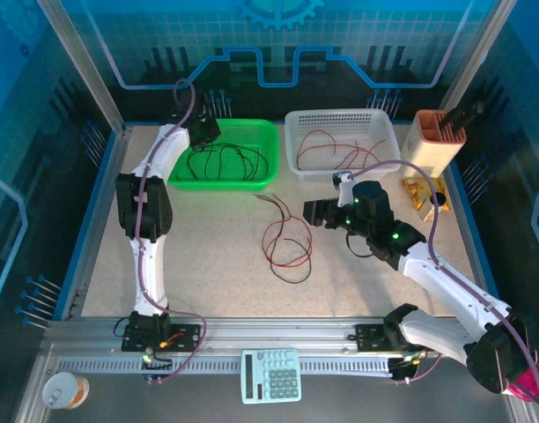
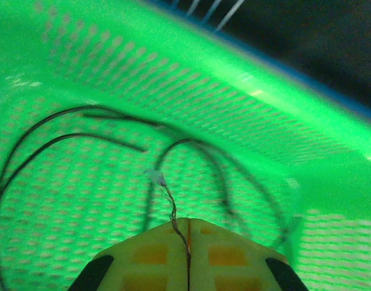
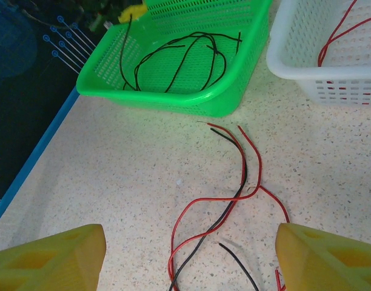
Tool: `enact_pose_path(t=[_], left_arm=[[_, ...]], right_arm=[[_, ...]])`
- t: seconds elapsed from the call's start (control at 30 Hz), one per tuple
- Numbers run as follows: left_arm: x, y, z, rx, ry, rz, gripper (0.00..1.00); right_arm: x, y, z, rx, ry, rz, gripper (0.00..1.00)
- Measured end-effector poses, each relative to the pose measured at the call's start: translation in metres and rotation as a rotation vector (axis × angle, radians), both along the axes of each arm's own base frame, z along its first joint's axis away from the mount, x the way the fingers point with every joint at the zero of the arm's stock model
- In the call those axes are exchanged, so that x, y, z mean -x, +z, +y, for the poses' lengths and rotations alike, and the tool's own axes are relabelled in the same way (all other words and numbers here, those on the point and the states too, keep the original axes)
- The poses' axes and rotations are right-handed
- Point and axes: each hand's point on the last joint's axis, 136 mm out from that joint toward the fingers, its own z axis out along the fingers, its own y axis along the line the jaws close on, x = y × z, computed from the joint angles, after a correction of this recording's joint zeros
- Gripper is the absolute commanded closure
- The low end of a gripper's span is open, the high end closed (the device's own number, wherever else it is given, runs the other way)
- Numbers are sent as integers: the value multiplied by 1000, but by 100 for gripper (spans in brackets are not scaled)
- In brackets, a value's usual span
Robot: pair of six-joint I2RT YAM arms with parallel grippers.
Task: Untangle the cables
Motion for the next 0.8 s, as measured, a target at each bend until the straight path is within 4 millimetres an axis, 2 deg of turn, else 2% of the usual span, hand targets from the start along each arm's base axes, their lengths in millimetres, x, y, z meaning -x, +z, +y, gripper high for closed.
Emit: enact_pose_path(t=[0.1, 0.2, 0.3, 0.33, 0.47, 0.53, 0.67, 0.73, 0.8], left_arm=[[9, -37, 19, -103, 27, 111, 99], [20, -64, 34, -186, 43, 206, 78], [32, -73, 42, -240, 37, 266, 57], [34, -73, 44, -250, 38, 275, 50], [32, -63, 47, -276, 32, 266, 33], [28, -55, 47, -283, 30, 249, 21], [22, -38, 48, -296, 24, 215, 5], [19, -27, 48, -298, 22, 194, 1], [18, -14, 48, -299, 17, 172, 1]], right_arm=[[1, -1, 0, 2, 1, 3, 25], [1, -2, 0, 7, 3, 6, 25], [3, -2, 2, 8, 10, 7, 25], [3, -2, 2, 8, 13, 7, 25], [4, -2, 4, 8, 18, 6, 25], [6, -2, 6, 9, 23, 7, 25], [5, 5, 8, 5, 30, -6, 25], [4, 7, 8, 5, 31, -12, 25], [3, 7, 9, 9, 33, -12, 25]])
